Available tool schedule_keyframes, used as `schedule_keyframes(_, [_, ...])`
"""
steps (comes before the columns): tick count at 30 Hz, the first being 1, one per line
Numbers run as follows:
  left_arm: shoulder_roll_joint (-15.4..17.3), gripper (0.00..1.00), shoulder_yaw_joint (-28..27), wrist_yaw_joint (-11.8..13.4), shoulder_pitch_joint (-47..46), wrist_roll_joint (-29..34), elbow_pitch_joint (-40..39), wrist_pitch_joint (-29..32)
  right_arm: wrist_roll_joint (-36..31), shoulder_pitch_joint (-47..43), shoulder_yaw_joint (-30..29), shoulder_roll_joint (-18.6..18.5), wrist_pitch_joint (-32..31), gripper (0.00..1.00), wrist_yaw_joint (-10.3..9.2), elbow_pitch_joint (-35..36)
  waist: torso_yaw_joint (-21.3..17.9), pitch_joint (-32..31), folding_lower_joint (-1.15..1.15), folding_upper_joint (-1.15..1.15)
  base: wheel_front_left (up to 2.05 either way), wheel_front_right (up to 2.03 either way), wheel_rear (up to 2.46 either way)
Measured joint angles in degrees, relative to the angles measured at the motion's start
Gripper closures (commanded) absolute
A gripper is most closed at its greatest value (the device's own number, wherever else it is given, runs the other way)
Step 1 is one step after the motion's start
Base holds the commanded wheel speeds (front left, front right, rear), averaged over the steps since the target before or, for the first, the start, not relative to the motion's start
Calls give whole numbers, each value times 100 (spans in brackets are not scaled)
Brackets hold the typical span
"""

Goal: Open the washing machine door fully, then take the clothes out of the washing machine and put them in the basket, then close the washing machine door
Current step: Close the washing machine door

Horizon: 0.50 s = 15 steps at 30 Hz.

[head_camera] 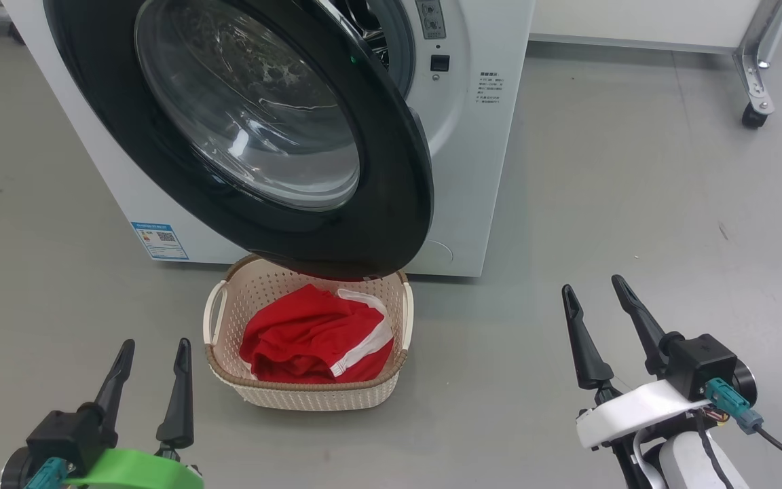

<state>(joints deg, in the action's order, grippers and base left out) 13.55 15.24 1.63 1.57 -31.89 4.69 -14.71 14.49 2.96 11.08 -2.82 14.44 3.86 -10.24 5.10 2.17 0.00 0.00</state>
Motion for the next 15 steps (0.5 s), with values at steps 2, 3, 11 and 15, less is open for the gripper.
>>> schedule_keyframes(2, [0, 0, 2, -35, 9, 87, 1, 0, 0, 0, 1, 0, 0, 0, 0, 0, 0, 2, 0, 0, 0, 0, 0])
schedule_keyframes(3, [0, 0, 2, -42, 15, 111, 1, 0, 0, 0, 2, 0, 0, 0, 0, 0, 0, 2, 0, 0, 0, 0, 0])
schedule_keyframes(11, [-55, 0, -11, -94, 28, 154, 1, 0, 0, 0, 14, 1, 0, 0, 1, 0, 7, -7, 0, 0, 0, 0, 0])
schedule_keyframes(15, [-71, 0, -10, -102, 64, 190, 5, 0, 3, 0, 31, 1, 0, 39, 9, 4, 17, -7, 0, 0, 0, 0, 0])
